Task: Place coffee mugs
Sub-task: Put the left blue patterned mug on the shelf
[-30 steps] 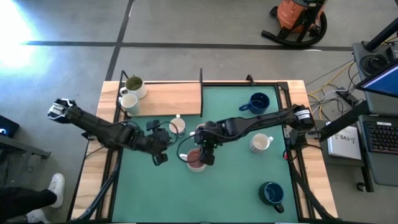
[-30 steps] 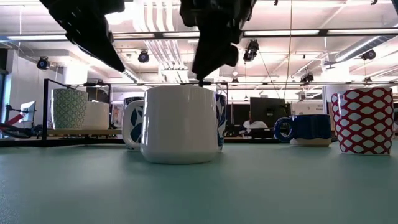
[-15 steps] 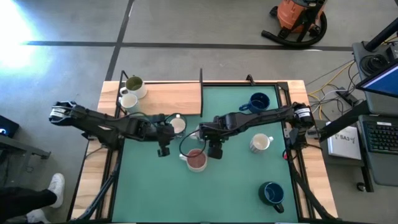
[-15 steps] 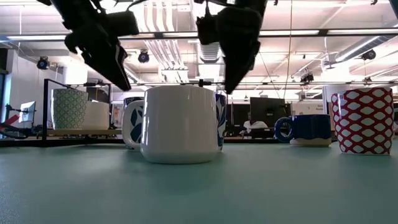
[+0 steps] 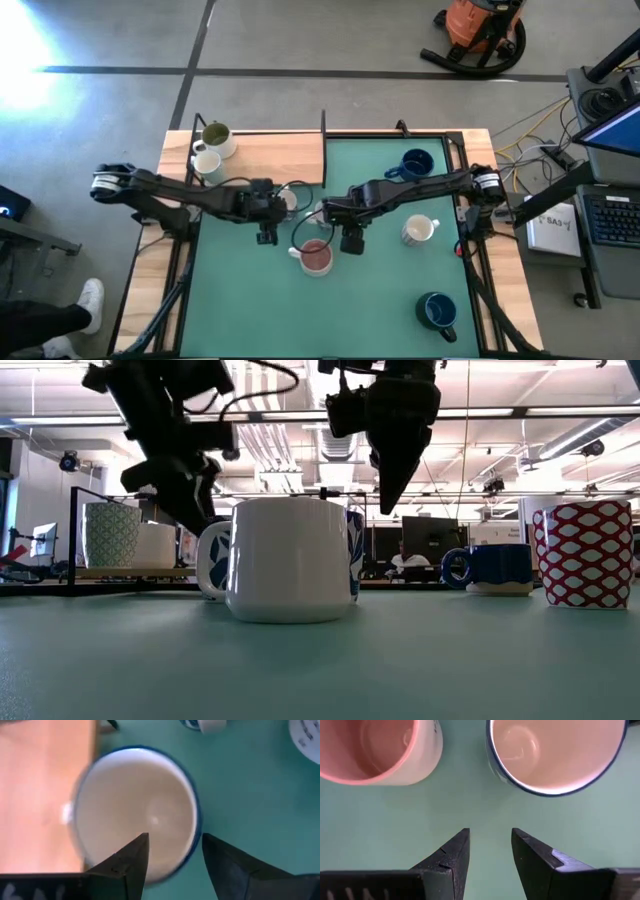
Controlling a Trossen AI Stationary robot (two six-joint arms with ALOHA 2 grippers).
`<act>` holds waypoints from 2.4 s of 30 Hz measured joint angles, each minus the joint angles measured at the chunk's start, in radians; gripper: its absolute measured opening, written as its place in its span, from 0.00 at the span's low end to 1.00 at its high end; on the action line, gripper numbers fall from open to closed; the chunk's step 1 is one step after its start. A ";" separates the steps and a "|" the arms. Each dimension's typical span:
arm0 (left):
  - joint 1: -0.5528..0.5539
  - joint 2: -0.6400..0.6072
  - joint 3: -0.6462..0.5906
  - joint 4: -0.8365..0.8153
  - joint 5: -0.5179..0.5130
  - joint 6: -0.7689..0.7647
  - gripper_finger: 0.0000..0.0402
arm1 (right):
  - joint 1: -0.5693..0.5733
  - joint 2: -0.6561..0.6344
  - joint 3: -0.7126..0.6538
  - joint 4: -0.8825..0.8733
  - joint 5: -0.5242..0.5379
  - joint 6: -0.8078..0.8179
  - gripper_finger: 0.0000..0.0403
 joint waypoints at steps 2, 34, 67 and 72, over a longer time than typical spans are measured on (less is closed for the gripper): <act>0.006 0.025 0.000 -0.004 0.034 0.019 0.39 | 0.000 -0.002 0.000 -0.007 0.000 0.000 0.33; 0.285 -0.013 0.248 -0.374 0.103 0.265 0.09 | 0.000 -0.008 -0.001 -0.043 0.028 -0.025 0.33; 0.736 0.005 0.233 -0.333 0.184 0.466 0.13 | -0.076 -0.014 -0.001 -0.061 0.053 -0.075 0.33; 0.735 0.047 0.233 -0.323 0.197 0.491 0.16 | -0.090 -0.024 -0.001 -0.060 0.053 -0.081 0.33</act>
